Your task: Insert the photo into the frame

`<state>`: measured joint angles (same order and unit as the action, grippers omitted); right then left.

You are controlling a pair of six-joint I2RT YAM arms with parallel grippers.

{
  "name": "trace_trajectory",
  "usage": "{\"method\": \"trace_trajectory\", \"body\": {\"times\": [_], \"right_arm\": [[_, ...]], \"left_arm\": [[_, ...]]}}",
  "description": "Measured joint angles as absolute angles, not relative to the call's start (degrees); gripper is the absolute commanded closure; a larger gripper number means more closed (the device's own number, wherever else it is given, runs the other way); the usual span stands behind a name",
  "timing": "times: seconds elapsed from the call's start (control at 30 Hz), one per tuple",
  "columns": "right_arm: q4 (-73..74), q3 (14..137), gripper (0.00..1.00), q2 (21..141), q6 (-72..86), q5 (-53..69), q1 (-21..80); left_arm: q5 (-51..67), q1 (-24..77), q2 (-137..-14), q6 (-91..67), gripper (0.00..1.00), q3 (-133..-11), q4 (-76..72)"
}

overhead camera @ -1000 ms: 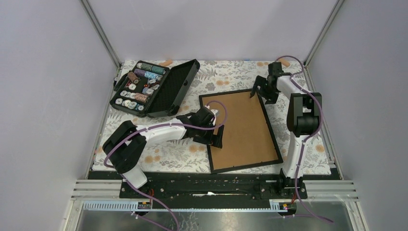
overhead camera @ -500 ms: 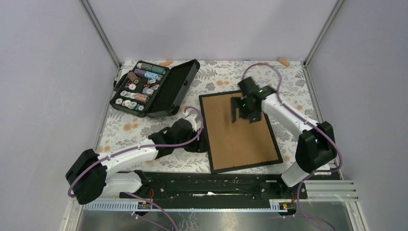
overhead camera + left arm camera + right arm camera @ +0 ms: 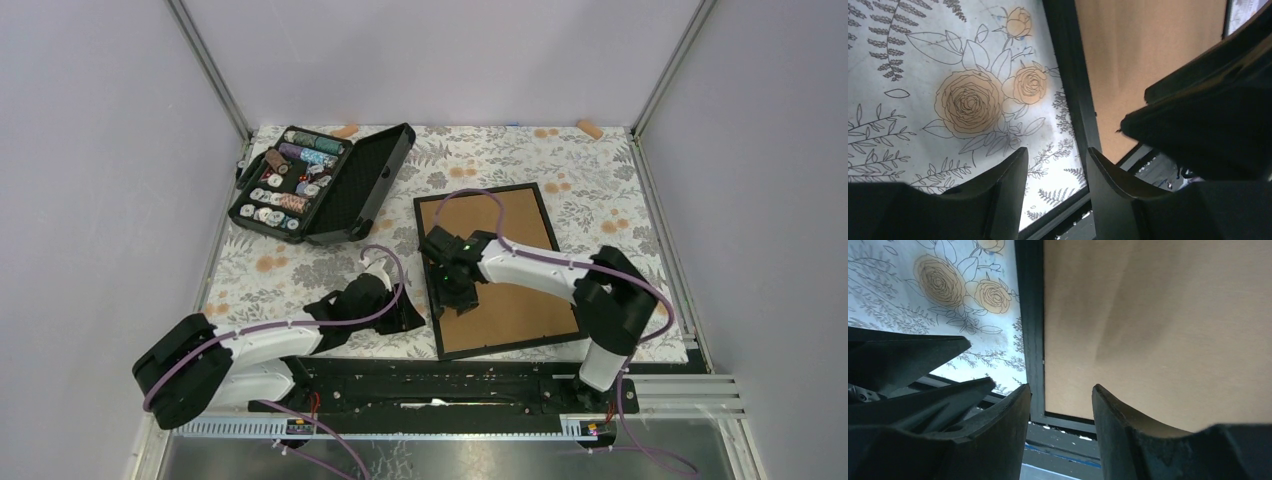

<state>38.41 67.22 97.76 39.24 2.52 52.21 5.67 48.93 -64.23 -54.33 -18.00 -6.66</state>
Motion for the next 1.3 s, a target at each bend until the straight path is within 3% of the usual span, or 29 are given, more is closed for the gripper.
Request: {"method": "trace_trajectory", "body": {"times": [0.2,0.33,0.8,1.1,1.3], "right_arm": [[38.5,68.7,0.55,102.8,42.8,0.4,56.0],[38.8,68.7,0.6,102.8,45.3,-1.1,56.8],[40.0,70.6,0.67,104.1,49.0,-4.0,57.0],[38.4,69.8,0.68,105.1,50.3,-3.7,57.0],[37.7,69.1,0.69,105.1,51.0,-3.5,57.0]], "left_arm": [[5.8,49.1,-69.3,-55.6,0.54,-17.8,-11.1],[5.3,49.4,-70.5,-56.0,0.52,-17.4,-13.5],[4.3,50.4,-78.9,-58.7,0.58,-18.9,-23.3],[3.2,50.5,-79.4,-58.8,0.71,-18.7,-23.6],[3.4,50.5,-81.0,-58.9,0.73,-18.6,-25.6]]}}
